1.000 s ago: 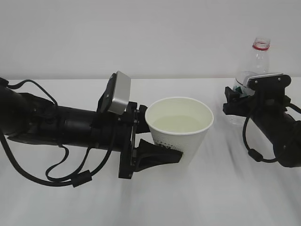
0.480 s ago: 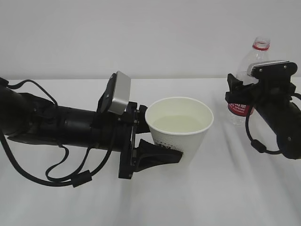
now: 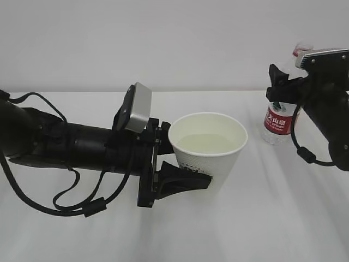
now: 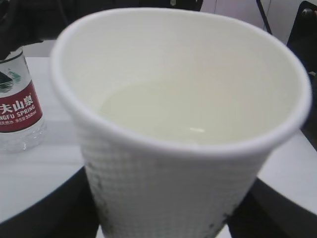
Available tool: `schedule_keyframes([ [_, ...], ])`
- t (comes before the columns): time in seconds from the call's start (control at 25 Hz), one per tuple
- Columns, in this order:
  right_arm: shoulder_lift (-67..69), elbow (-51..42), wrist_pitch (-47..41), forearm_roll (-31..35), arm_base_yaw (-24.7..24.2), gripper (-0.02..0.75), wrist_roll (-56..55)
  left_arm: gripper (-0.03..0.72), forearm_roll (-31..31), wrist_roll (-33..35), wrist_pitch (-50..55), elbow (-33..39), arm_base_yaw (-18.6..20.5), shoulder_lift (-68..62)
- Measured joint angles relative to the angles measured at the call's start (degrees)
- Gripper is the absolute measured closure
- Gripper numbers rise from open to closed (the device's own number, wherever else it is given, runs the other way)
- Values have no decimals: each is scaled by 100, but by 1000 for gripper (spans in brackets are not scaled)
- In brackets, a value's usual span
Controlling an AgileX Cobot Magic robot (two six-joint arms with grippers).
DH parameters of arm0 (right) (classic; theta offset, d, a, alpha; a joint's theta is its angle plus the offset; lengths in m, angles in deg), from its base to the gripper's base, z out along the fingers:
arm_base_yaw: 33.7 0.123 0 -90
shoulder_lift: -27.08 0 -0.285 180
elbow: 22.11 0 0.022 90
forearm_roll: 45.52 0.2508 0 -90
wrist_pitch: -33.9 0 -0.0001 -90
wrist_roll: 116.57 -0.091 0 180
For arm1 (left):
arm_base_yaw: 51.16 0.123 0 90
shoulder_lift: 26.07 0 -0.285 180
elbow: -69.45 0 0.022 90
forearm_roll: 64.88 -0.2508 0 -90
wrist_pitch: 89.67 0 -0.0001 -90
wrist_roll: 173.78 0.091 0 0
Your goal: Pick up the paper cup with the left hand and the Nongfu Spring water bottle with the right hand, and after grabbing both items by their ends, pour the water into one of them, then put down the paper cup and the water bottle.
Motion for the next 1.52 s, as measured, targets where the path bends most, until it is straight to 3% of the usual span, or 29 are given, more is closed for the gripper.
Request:
schedule_keyframes([
  [1.52,-2793,-2701,126,-75,0,122,120,179,0,0,0,0,0,0],
])
